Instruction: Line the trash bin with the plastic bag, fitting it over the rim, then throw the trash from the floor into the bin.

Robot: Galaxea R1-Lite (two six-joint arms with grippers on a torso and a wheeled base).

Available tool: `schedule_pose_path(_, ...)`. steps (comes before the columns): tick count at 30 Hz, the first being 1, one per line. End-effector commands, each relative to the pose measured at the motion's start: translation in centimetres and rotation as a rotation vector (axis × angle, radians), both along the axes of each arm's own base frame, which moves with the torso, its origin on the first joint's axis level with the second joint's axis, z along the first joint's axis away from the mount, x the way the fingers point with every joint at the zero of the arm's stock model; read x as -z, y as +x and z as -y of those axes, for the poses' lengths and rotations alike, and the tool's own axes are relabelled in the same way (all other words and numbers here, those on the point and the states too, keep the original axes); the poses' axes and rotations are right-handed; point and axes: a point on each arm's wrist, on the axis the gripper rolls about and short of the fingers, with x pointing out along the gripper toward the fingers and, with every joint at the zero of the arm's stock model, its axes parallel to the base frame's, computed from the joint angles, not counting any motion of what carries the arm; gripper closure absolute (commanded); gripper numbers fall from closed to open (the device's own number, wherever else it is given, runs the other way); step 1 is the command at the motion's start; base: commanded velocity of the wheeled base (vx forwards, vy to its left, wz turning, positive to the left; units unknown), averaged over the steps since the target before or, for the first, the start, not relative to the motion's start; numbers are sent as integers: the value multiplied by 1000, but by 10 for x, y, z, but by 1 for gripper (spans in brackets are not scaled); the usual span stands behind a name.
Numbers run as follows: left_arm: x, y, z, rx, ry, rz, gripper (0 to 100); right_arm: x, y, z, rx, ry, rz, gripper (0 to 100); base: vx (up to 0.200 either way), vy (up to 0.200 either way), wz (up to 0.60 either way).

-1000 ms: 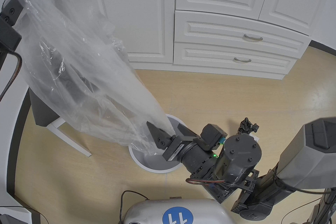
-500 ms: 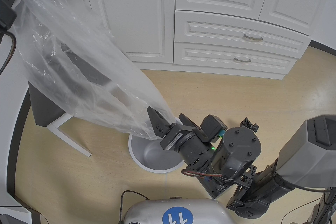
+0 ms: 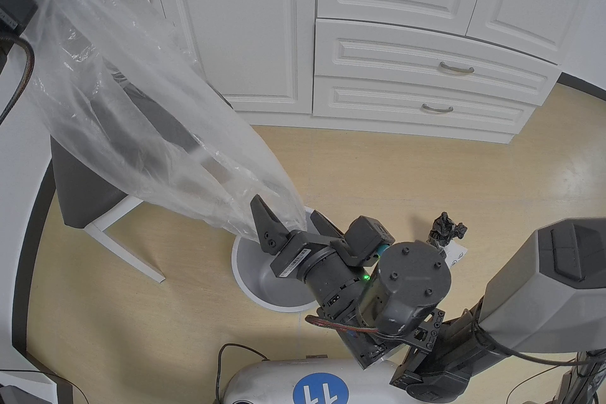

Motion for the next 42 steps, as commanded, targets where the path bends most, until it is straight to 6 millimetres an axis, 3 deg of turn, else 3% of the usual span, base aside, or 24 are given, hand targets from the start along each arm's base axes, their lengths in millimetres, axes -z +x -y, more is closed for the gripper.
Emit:
schedule_pose_path(1,2,4,5,5,9,-11,100,5,2,-8,11,13,4,0,0,0,0)
schedule_pose_path(19,1,2,4,5,6,-6,100,22,18,-13,60,-2,-11,0,0,0,0)
schedule_pose_path(42,2,-2,9,42,5,8,100,16,25,-9,80,15,-1,0,0,0,0)
